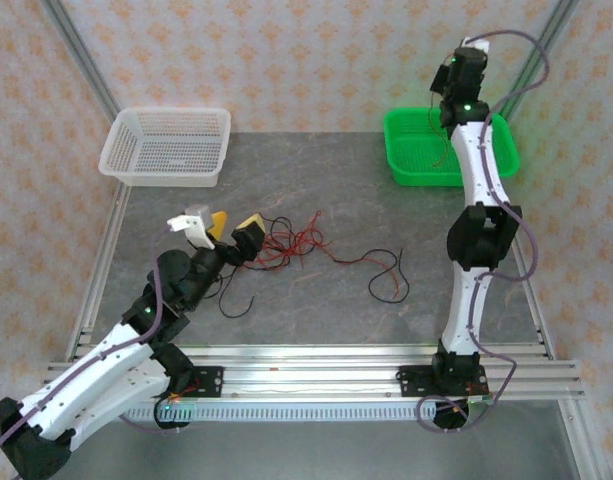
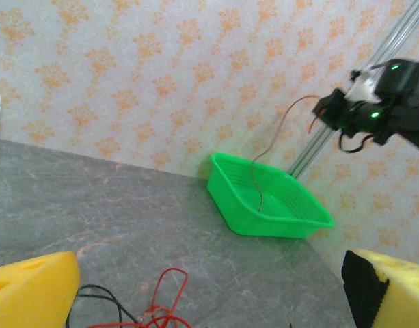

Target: Untangle the cables

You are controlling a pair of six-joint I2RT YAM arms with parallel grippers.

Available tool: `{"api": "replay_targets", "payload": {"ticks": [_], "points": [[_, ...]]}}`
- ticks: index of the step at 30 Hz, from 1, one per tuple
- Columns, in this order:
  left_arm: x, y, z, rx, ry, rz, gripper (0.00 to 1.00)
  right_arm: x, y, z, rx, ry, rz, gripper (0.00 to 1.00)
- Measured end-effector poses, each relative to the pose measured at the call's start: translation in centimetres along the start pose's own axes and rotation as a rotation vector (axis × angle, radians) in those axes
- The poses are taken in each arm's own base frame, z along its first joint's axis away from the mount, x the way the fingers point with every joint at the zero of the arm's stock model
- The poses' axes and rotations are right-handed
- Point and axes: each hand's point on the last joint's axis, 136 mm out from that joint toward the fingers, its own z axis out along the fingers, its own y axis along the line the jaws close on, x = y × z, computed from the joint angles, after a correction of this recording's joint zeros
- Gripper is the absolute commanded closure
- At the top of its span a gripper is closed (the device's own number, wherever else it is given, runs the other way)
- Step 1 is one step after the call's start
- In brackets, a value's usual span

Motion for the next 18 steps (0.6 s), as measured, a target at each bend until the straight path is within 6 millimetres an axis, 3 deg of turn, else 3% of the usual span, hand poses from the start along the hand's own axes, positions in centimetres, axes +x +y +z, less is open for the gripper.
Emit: {"api": "replay_targets", "payload": {"ticks": [5,9,13,18], "points": [[0.8,0.9,-0.7,-0.037,0.048,-0.011,0.02,7.9,-1.1,3.7,0.04,0.143,0.003,1.0],[1.7,1.6,-0.7,-0.079,0.086,-0.017,0.05,13.9,-2.4,5.2,0.08,0.256,0.021,1.0],[1.8,1.7,-0.3,-0.109,0.117,-0.03,0.1,18.5,-3.1,6.2,0.113,0.342,0.054,1.0],[1.9,1.8,0.2,-0.151,0.154,-0.069,0.16,22.8,-3.9,6.2,0.158,0.448,0.094,0.7]]}}
